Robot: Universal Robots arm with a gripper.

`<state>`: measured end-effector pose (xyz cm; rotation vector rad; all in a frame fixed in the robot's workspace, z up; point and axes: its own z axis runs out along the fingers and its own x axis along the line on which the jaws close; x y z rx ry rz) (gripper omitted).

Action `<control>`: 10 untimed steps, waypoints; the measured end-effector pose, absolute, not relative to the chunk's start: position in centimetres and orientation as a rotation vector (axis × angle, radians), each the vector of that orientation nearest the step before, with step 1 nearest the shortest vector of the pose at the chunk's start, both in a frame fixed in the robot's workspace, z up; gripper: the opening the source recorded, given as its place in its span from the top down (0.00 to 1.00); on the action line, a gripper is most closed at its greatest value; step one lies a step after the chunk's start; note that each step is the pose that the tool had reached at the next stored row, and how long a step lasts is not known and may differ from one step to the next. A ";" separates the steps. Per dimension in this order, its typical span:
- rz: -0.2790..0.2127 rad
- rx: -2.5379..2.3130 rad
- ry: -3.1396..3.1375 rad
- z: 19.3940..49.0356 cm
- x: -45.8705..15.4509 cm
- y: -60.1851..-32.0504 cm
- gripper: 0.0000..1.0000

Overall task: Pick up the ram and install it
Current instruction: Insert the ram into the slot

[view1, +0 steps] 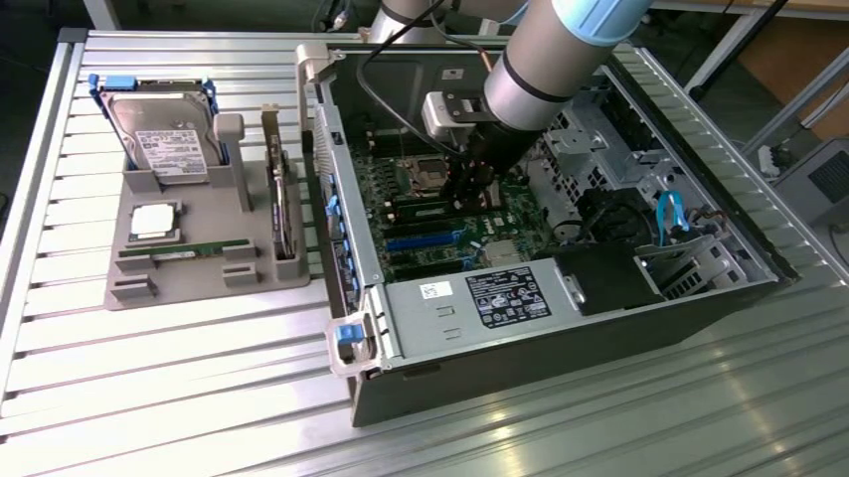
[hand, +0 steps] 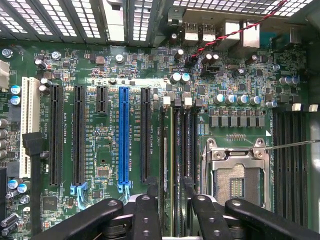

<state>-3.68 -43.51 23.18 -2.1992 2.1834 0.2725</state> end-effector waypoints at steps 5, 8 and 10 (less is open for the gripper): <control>0.273 -2.199 2.183 23.2 -3.7 -43.5 0.49; 0.273 -2.199 2.183 23.2 -3.7 -43.5 0.37; 0.272 -2.199 2.183 23.2 -3.7 -43.5 0.31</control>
